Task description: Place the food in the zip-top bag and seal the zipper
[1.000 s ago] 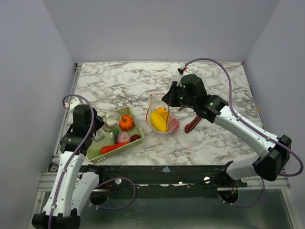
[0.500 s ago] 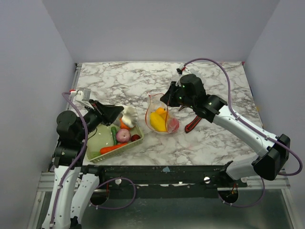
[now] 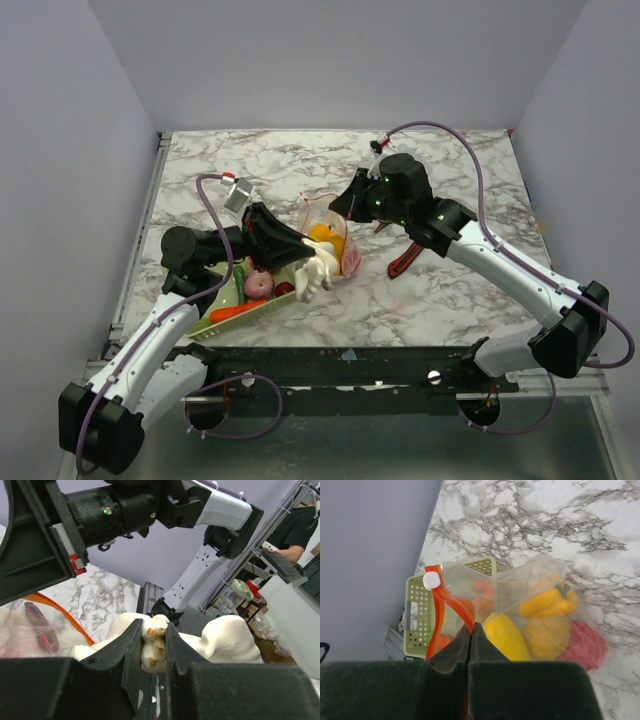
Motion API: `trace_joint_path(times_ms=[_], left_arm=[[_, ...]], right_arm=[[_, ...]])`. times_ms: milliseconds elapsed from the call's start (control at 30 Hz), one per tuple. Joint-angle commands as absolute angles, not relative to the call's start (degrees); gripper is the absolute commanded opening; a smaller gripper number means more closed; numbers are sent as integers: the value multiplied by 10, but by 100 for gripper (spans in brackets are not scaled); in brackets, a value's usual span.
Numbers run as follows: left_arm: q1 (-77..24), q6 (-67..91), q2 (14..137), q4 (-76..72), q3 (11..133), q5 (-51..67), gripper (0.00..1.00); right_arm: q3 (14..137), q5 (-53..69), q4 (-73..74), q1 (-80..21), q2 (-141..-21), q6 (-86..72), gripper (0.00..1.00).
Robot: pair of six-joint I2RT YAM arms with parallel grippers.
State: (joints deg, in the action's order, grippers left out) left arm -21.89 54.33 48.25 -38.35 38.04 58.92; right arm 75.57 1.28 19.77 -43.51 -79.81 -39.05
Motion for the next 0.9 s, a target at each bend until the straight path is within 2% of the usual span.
trace_joint_path(times_ms=[0, 367, 467, 533, 633, 867], left_arm=[[-222, 553, 542, -515, 370, 611, 0], [-213, 579, 674, -573, 380, 577, 0], [-199, 538, 664, -505, 375, 530, 0], [-198, 476, 650, -409, 384, 475, 0], [-214, 365, 612, -274, 392, 351, 0], [-225, 277, 594, -173, 394, 247, 0]], right_arm=[[757, 49, 160, -437, -790, -410, 0], [758, 66, 157, -436, -796, -410, 0], [758, 69, 159, -436, -796, -411, 0], [760, 78, 159, -437, -798, -413, 0], [762, 90, 154, -437, -800, -422, 0], [770, 126, 136, -437, -806, -453, 0]])
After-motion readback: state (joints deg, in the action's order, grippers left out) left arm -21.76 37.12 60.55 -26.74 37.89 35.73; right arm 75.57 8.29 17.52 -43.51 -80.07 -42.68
